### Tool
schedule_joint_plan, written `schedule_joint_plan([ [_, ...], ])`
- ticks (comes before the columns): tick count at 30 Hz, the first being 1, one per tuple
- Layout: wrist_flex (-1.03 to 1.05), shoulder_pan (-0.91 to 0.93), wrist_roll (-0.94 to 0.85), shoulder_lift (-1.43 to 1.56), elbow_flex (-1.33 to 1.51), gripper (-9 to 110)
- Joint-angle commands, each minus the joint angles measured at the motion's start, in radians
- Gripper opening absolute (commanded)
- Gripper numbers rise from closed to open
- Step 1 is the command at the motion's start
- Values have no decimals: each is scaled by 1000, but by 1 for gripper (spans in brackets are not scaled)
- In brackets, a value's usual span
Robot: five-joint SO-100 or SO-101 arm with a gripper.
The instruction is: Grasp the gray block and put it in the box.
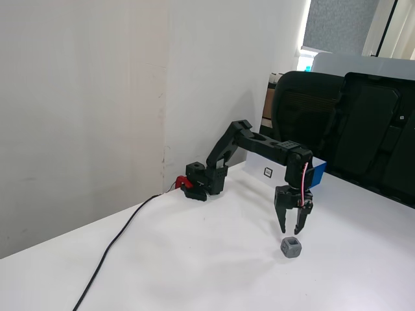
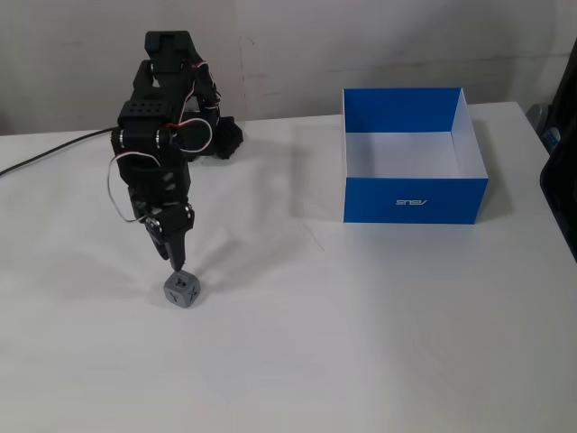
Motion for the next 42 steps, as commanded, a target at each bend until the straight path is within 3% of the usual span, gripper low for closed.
schedule_joint_plan([
  [1,-12,3,-9,43,-21,17],
  [42,-103,12,-8,26,107,22],
])
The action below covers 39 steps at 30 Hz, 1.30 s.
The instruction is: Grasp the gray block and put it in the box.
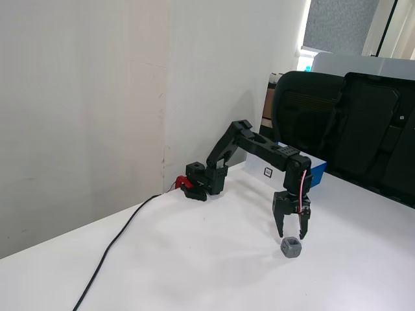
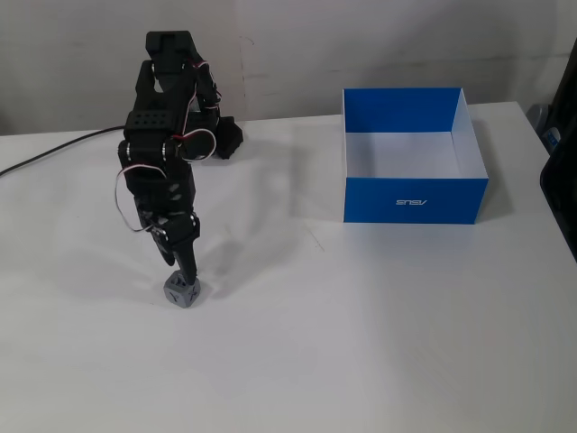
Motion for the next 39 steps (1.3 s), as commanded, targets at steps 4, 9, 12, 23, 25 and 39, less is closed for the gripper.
schedule_joint_plan([
  [4,-12,3,-8,25,-9,22],
  [9,-14,2,-8,18,-9,22],
  [12,-17,-2,-8,12,-6,23],
  [23,-26,-6,-9,-8,-2,24],
  [25,-28,-6,-9,-11,-2,24],
  [39,-49,-14,-9,-46,0,25],
])
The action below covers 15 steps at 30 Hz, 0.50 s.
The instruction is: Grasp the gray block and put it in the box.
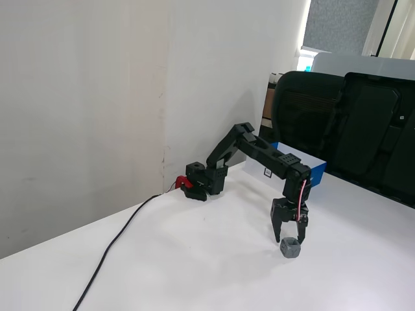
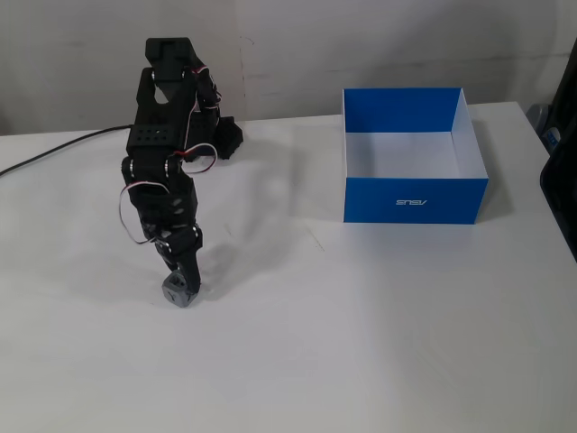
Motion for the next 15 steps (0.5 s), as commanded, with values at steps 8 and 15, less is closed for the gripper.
schedule_joint_plan([
  [8,-23,-23,-9,21,-35,25],
  [15,-23,-26,-9,6,-40,25],
])
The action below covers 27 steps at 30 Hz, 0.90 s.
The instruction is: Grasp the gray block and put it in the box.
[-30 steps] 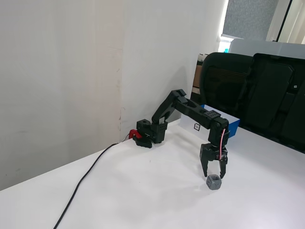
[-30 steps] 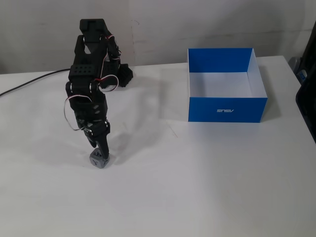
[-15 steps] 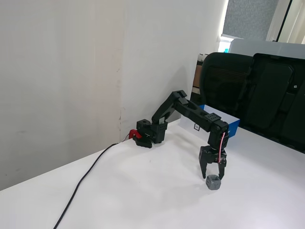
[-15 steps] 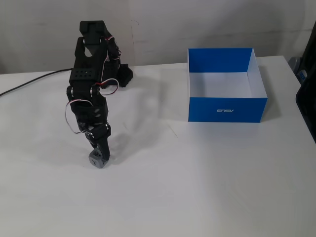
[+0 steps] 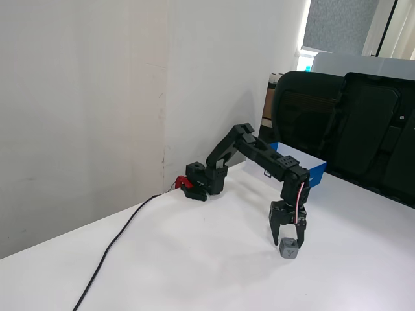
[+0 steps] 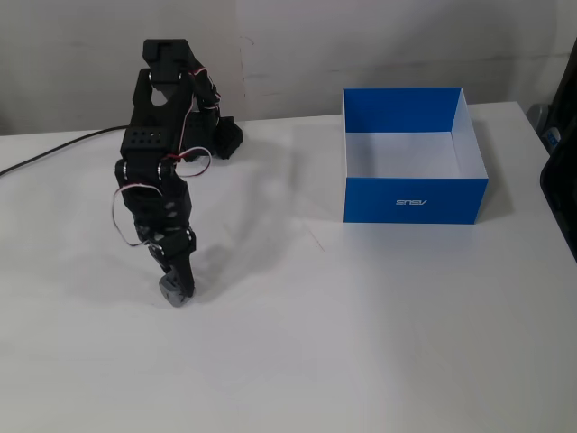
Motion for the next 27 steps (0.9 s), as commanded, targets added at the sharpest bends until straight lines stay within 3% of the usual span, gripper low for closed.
schedule_joint_plan([
  [1,-6,-2,-9,25,-40,25],
  [9,-3,-6,-3,8,-55,9],
  [27,66,26,80,106,-103,0],
])
